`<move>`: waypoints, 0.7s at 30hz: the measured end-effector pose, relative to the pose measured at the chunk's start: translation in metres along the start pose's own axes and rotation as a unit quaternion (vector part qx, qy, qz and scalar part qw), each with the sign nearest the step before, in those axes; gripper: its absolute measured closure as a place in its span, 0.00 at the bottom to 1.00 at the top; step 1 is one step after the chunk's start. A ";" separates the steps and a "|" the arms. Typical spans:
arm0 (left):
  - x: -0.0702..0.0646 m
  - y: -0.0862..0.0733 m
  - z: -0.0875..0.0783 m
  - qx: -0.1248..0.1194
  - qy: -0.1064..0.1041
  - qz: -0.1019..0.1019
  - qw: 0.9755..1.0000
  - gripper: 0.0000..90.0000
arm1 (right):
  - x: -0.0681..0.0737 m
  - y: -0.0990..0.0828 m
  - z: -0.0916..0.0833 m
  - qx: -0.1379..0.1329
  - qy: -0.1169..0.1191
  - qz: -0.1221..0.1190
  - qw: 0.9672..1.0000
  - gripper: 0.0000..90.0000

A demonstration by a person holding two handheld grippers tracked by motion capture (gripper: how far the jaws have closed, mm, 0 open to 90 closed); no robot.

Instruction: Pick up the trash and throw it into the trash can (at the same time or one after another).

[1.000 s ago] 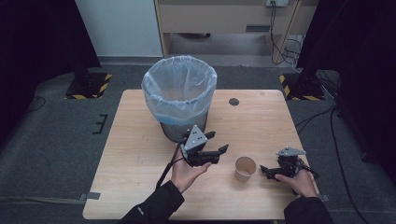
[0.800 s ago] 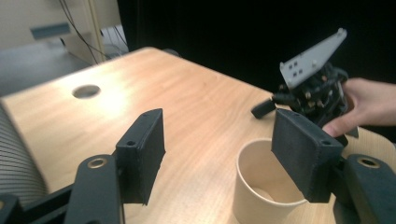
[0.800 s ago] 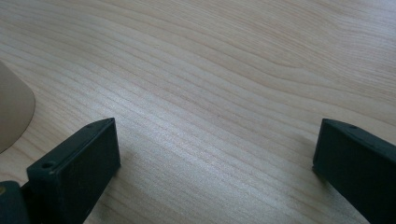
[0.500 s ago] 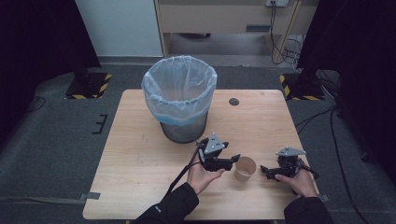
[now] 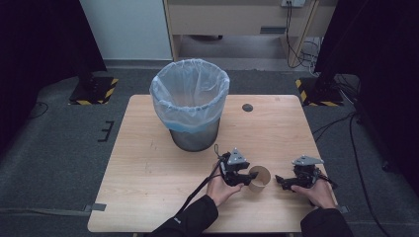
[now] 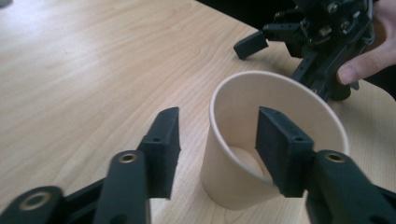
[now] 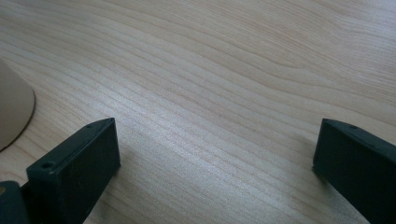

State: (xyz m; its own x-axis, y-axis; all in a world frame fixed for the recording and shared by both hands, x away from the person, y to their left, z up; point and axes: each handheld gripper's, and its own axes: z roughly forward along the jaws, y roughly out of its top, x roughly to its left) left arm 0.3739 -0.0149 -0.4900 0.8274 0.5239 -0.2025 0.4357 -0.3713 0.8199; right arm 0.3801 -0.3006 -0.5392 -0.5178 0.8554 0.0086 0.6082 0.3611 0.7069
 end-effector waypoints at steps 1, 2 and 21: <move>0.000 0.000 0.000 0.002 -0.001 0.000 1.000 0.63 | 0.000 0.000 0.000 0.000 0.000 0.000 1.000 0.01; 0.001 -0.001 0.000 0.003 -0.004 -0.003 1.000 0.65 | 0.000 0.000 0.000 0.000 0.000 0.000 1.000 0.01; 0.006 -0.002 -0.018 0.012 -0.020 -0.007 1.000 0.94 | 0.000 0.000 0.000 0.000 0.000 0.000 1.000 0.01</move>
State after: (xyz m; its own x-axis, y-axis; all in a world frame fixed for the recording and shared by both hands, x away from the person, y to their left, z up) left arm 0.3719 0.0032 -0.4827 0.8341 0.4986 -0.2359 0.4557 -0.3818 0.8041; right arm 0.3801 -0.3006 -0.5392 -0.5182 0.8552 0.0088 0.6081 0.3612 0.7069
